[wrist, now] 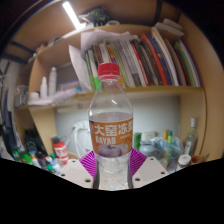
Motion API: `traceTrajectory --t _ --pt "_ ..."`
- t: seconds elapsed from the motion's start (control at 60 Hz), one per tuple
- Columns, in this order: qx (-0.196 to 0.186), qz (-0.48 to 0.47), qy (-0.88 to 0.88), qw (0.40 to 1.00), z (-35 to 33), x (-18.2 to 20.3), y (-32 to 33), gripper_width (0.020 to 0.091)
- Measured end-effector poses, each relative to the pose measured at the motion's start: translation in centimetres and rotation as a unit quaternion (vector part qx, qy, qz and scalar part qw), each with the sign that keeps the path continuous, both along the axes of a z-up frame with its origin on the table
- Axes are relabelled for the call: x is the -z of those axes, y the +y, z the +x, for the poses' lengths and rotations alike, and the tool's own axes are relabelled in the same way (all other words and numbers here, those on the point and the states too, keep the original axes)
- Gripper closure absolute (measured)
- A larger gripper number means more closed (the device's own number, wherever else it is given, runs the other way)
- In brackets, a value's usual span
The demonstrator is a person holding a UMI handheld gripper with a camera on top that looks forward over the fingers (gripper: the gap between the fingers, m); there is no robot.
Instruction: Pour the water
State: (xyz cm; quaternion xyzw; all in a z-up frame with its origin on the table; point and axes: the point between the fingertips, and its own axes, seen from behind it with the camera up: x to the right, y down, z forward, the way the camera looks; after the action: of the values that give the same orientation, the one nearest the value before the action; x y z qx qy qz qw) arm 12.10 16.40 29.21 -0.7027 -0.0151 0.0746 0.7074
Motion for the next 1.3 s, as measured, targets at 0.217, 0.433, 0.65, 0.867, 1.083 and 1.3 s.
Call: traceTrajectory --t 0.217,0.433,0.65,0.867,1.083,1.3 --pt "0.063 -0.094 -0.026 0.993 5.0 16.9 2.2 0.0709" --pt "0.074 -0.102 -0.015 0.992 6.4 22.5 2.8 0.0661" --pt "0.057 -0.093 -0.031 0.994 5.8 22.3 2.5 0.0631" --pt "0.018 -0.198 -0.039 0.979 4.8 24.5 0.7 0.026" --pt "0.038 -0.209 -0.053 0.976 5.7 21.4 -5.6 0.026" --pt "0.033 -0.228 -0.056 0.971 4.2 16.9 -17.7 0.0264"
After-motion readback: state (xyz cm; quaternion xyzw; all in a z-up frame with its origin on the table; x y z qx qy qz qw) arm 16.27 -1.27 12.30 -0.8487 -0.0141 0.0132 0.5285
